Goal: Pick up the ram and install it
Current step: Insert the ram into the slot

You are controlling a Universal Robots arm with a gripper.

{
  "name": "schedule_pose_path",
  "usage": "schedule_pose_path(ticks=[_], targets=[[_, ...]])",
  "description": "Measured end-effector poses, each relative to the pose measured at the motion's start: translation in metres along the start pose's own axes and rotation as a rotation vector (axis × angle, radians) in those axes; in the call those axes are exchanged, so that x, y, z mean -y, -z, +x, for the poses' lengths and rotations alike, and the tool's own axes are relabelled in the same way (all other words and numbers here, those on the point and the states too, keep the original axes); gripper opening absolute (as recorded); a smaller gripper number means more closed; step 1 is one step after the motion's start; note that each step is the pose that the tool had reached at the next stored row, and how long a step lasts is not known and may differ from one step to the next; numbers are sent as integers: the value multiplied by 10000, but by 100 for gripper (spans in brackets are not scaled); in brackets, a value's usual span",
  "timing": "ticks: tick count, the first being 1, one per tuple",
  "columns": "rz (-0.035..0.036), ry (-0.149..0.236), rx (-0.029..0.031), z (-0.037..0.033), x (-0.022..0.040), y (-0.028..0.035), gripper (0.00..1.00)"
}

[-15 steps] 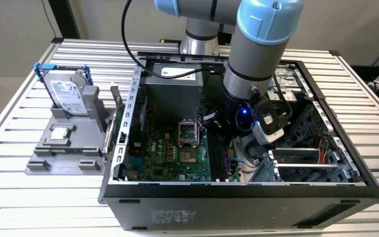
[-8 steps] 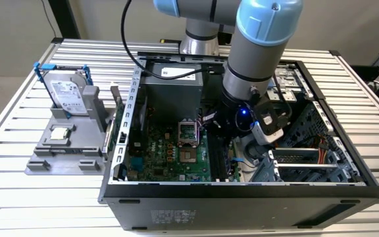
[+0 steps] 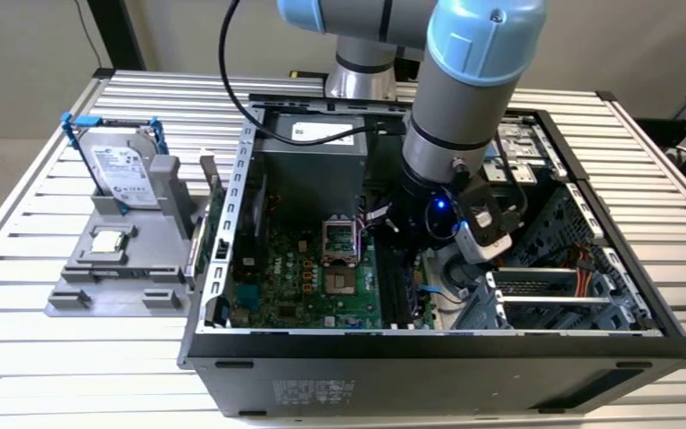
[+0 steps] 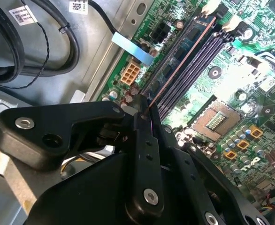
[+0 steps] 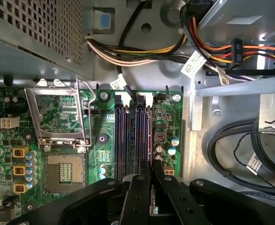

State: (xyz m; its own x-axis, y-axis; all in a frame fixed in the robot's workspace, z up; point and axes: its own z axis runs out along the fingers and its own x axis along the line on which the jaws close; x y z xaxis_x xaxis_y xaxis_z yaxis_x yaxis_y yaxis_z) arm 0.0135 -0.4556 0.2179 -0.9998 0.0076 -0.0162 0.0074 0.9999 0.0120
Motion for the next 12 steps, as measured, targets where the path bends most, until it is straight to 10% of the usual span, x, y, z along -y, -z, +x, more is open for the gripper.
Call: schedule_pose_path(ticks=[12], targets=[[1,-138,1,17,-1,-2,0]])
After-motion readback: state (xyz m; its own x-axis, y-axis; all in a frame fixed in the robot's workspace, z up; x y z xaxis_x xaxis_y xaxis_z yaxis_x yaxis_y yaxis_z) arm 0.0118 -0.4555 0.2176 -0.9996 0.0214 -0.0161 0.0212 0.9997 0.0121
